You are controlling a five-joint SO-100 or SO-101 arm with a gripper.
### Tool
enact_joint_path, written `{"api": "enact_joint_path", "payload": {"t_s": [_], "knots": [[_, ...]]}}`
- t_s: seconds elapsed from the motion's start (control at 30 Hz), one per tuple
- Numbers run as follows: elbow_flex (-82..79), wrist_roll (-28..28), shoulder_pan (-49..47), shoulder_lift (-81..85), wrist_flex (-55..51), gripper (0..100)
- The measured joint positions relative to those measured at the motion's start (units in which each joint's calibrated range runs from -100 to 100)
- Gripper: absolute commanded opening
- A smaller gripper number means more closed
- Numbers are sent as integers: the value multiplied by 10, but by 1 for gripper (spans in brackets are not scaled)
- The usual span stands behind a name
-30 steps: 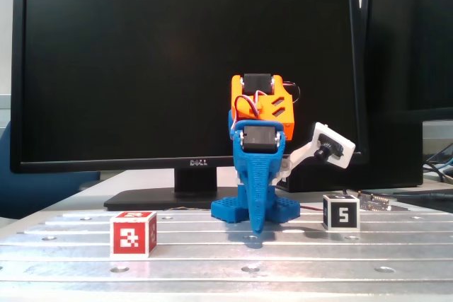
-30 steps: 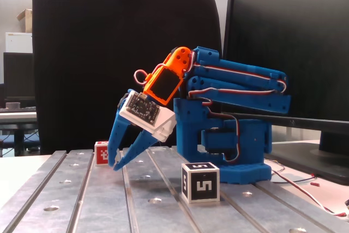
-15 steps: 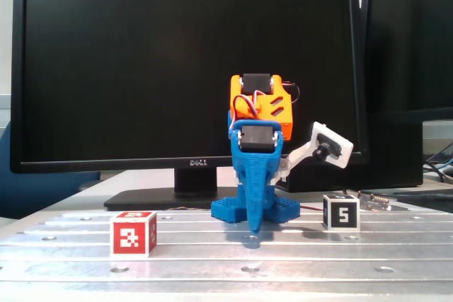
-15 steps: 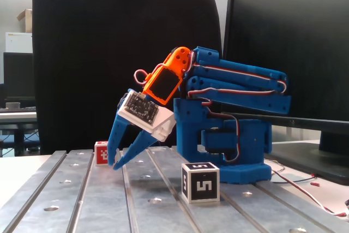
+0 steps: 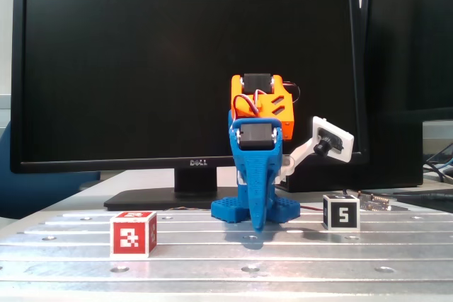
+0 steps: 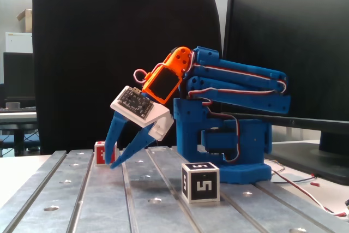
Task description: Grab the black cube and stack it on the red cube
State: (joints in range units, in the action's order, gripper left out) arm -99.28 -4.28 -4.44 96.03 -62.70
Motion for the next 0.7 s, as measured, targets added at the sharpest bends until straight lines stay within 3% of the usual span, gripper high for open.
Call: {"api": "enact_joint_path", "payload": {"t_s": [0.37, 0.7], "knots": [[67, -3, 0, -21, -9, 1], [303, -4, -24, -300, -30, 1]]}}
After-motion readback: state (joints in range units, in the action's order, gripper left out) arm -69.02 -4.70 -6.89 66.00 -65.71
